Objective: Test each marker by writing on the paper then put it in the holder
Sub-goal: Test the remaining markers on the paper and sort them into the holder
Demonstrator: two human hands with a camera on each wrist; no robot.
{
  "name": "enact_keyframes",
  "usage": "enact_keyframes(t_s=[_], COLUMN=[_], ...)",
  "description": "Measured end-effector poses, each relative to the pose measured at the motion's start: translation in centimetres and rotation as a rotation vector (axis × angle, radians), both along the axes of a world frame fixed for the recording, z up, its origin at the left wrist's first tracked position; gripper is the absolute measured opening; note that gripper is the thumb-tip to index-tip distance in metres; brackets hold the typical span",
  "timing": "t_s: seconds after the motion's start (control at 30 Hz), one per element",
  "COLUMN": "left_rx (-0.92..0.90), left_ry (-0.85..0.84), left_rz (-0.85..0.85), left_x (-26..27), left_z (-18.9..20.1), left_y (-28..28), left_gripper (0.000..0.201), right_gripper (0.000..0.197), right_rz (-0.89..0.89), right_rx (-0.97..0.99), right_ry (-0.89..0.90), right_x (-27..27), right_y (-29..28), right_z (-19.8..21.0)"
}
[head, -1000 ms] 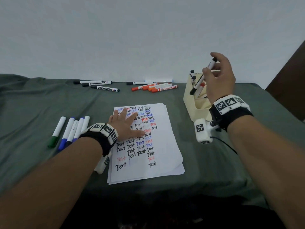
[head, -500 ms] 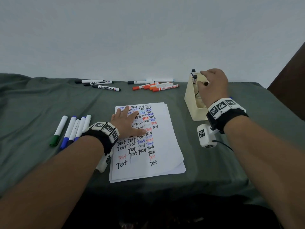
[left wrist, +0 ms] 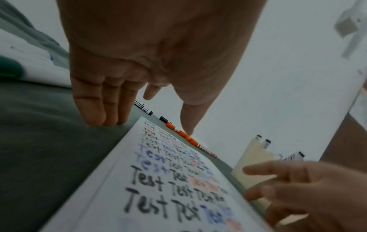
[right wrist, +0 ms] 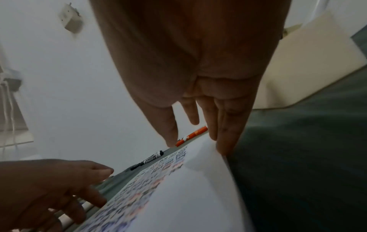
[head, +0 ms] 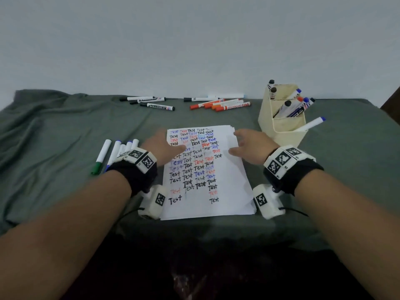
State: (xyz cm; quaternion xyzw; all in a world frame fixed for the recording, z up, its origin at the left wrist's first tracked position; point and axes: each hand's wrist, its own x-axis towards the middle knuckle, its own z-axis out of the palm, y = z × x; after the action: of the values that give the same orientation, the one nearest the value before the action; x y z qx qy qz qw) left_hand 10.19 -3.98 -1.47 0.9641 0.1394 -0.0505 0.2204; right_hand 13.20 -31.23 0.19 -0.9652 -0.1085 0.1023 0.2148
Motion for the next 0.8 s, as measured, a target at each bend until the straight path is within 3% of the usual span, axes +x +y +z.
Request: enact_keyframes(t_s=[0.03, 0.13, 0.23, 0.3, 0.43, 0.47, 0.53, 0.67, 0.7, 0.77, 0.8], left_rx=[-0.049, -0.177, -0.376, -0.487, -0.617, -0.645, -0.689, -0.719, -0.724, -0.727, -0.729], left_ry=[-0.006, 0.072, 0.091, 0.107, 0.117, 0.116, 0.130, 0.131, 0.115, 0.079, 0.067], left_rz=[0.016, 0.125, 0.177, 0.199, 0.258, 0.279, 0.311, 0.321, 0.329, 0.334, 0.334], left_x=[-0.5, -1.6, -2.5, -2.8, -2.9, -2.9, -2.6, -2.0, -2.0, -1.9, -1.9], left_z=[0.2, 0.6, 0.9, 1.0, 1.2, 1.3, 1.2, 1.0, 1.0, 1.0, 1.1], left_y=[0.1, 0.0, -0.5, -1.0, -1.6, -1.7, -1.8, -1.7, -1.7, -1.6, -1.6], left_gripper=[0.046, 0.074, 0.052, 0.039, 0.033, 0.032, 0.052, 0.064, 0.067, 0.066, 0.063], right_gripper=[0.069, 0.071, 0.068, 0.053, 0.028, 0.026, 0.030, 0.051, 0.047, 0.016, 0.021], right_rz=[-0.011, -0.053, -0.112, -0.154, -0.286, -0.307, -0.344, -0.395, -0.399, -0.406, -0.416], right_rx=[-0.012, -0.041, -0.043, -0.021, 0.195, 0.223, 0.268, 0.392, 0.420, 0.464, 0.480], right_ry=[0.031, 0.049, 0.058, 0.091, 0.173, 0.185, 0.220, 0.276, 0.271, 0.246, 0.251], right_x=[-0.2, -0.8, -1.5, -1.8, -1.9, -2.0, -2.2, -2.2, -2.3, -2.2, -2.1], right_y=[0.1, 0.4, 1.0, 1.4, 1.3, 1.3, 1.4, 1.6, 1.6, 1.5, 1.3], right_z=[-0.5, -1.4, -1.3, -1.0, -0.9, -0.8, -0.6, -0.5, -0.4, -0.5, -0.6])
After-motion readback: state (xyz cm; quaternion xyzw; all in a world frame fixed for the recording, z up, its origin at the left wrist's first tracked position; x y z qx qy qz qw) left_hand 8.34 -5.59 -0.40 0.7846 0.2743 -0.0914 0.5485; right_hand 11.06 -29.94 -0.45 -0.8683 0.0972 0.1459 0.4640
